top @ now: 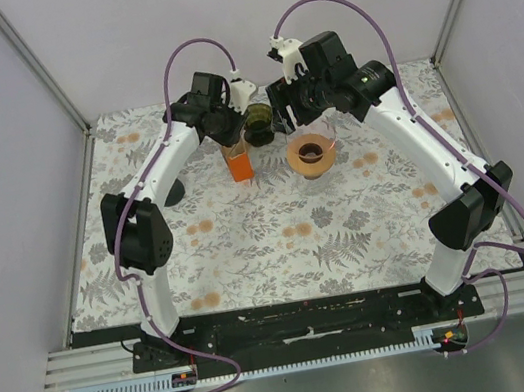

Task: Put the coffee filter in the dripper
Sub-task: Pick up the coffee filter from the coffee filter holder.

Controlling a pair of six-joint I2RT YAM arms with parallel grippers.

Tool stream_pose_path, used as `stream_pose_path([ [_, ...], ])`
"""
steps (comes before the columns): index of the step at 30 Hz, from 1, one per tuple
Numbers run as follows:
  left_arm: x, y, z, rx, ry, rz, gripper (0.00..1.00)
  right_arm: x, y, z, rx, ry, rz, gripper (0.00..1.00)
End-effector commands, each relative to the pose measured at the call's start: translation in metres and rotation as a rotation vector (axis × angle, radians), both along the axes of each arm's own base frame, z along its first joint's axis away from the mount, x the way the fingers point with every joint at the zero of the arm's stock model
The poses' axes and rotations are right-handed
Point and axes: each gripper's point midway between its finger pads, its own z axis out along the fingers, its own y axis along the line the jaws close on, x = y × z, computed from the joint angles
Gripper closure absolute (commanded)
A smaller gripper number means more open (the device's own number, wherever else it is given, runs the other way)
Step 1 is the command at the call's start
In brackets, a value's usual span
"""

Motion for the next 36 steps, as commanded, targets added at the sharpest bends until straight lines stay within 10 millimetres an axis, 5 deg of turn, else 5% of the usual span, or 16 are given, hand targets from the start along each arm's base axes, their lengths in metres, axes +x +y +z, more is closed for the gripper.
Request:
stream_pose_path([
  [1, 0.014, 0.002, 0.017, 0.020, -0.073, -0.007, 0.67, 0.000, 0.001, 0.007, 0.010, -0.021, 0.016, 0.28],
  [10, 0.012, -0.005, 0.024, -0.036, -0.062, -0.021, 0.60, 0.000, 0.001, 0.008, 0.013, -0.023, 0.017, 0.28],
  [17, 0.033, -0.016, 0.040, -0.173, -0.072, 0.078, 0.48, 0.000, 0.001, 0.013, 0.019, -0.033, 0.017, 0.28],
  [26, 0.013, -0.009, -0.002, -0.071, 0.011, 0.024, 0.46, 0.001, 0.001, 0.015, 0.018, -0.039, 0.012, 0.28],
  [32, 0.011, -0.002, -0.014, -0.016, 0.022, 0.027, 0.65, 0.001, 0.002, 0.020, 0.025, -0.049, 0.015, 0.28],
  [36, 0.014, 0.000, -0.008, -0.014, 0.005, 0.044, 0.95, 0.001, 0.001, 0.019, 0.023, -0.047, 0.014, 0.28],
])
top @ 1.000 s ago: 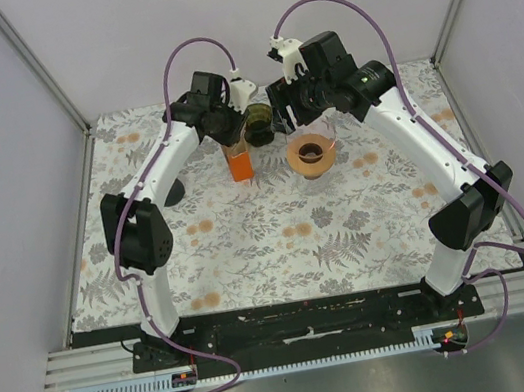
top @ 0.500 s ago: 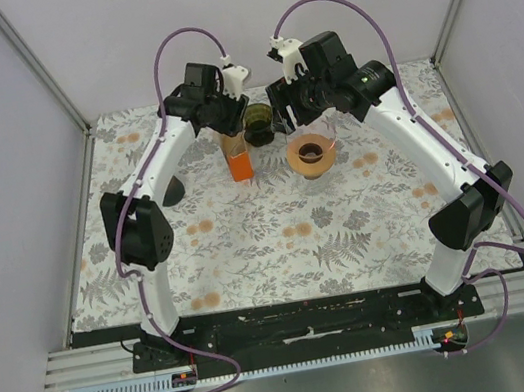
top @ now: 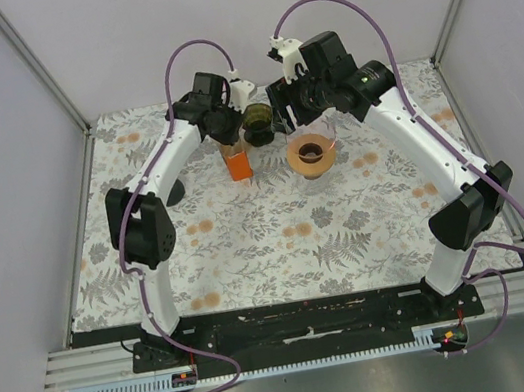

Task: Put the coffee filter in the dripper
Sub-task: Pick up the coffee filter from the coffee filter holder.

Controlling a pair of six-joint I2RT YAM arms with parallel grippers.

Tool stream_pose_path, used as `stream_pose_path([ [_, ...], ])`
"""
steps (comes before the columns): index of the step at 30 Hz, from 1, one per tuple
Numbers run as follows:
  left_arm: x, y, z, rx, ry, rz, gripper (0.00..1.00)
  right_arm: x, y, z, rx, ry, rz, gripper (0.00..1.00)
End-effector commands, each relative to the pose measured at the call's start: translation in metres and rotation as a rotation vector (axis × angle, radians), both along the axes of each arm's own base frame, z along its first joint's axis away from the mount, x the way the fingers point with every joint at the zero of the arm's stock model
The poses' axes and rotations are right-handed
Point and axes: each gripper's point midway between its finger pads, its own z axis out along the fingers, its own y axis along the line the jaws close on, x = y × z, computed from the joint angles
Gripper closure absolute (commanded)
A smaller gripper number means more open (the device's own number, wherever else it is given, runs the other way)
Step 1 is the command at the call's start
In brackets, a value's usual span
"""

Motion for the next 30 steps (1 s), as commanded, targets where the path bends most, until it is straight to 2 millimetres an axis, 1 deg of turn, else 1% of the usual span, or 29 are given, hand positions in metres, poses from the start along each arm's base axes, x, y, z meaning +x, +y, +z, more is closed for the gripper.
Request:
stream_pose_path([
  [1, 0.007, 0.002, 0.011, 0.015, -0.044, 0.010, 0.98, 0.002, 0.001, 0.019, 0.023, -0.051, 0.013, 0.28],
  [4, 0.012, 0.003, 0.032, -0.019, -0.079, 0.049, 0.98, 0.001, 0.001, 0.020, 0.021, -0.053, 0.015, 0.28],
  [5, 0.013, 0.001, 0.042, -0.045, -0.089, 0.060, 0.98, 0.001, 0.000, 0.021, 0.021, -0.055, 0.016, 0.28],
  [8, 0.012, 0.000, 0.080, -0.130, -0.130, 0.078, 0.98, -0.001, -0.001, 0.027, 0.026, -0.069, 0.020, 0.27],
  [10, 0.006, 0.000, 0.111, -0.178, -0.166, 0.068, 0.98, -0.005, 0.000, 0.035, 0.037, -0.085, 0.036, 0.27],
  [12, -0.003, 0.001, 0.134, -0.204, -0.193, 0.038, 0.98, -0.007, 0.000, 0.044, 0.046, -0.108, 0.048, 0.27],
  [15, -0.028, -0.006, 0.169, -0.254, -0.234, -0.078, 0.98, -0.010, -0.003, 0.063, 0.047, -0.174, 0.069, 0.27],
  [18, -0.064, -0.007, 0.197, -0.272, -0.243, -0.211, 0.98, -0.020, -0.006, 0.086, 0.059, -0.248, 0.117, 0.26],
  [19, -0.076, -0.004, 0.202, -0.257, -0.244, -0.254, 0.98, -0.024, -0.006, 0.091, 0.063, -0.270, 0.138, 0.26],
  [20, -0.091, -0.003, 0.210, -0.251, -0.253, -0.309, 0.98, -0.032, -0.006, 0.100, 0.070, -0.303, 0.172, 0.25],
  [21, -0.105, 0.001, 0.215, -0.230, -0.264, -0.363, 0.98, -0.039, -0.005, 0.105, 0.076, -0.326, 0.209, 0.25],
  [24, -0.146, 0.009, 0.223, -0.199, -0.269, -0.487, 0.98, -0.066, -0.007, 0.119, 0.090, -0.434, 0.330, 0.25],
  [25, -0.156, 0.012, 0.227, -0.191, -0.283, -0.516, 0.98, -0.078, -0.006, 0.125, 0.102, -0.479, 0.390, 0.26],
  [26, -0.167, 0.014, 0.229, -0.190, -0.284, -0.545, 0.98, -0.094, -0.006, 0.131, 0.118, -0.526, 0.449, 0.26],
  [27, -0.179, 0.015, 0.234, -0.198, -0.300, -0.579, 0.98, -0.111, -0.005, 0.137, 0.133, -0.586, 0.531, 0.26],
  [28, -0.189, 0.014, 0.236, -0.208, -0.308, -0.608, 0.98, -0.130, -0.004, 0.140, 0.150, -0.636, 0.612, 0.27],
  [29, -0.199, 0.014, 0.239, -0.223, -0.315, -0.632, 0.98, -0.142, -0.003, 0.139, 0.163, -0.671, 0.668, 0.27],
  [30, -0.208, 0.013, 0.243, -0.238, -0.328, -0.660, 0.98, -0.159, -0.003, 0.145, 0.188, -0.729, 0.732, 0.27],
])
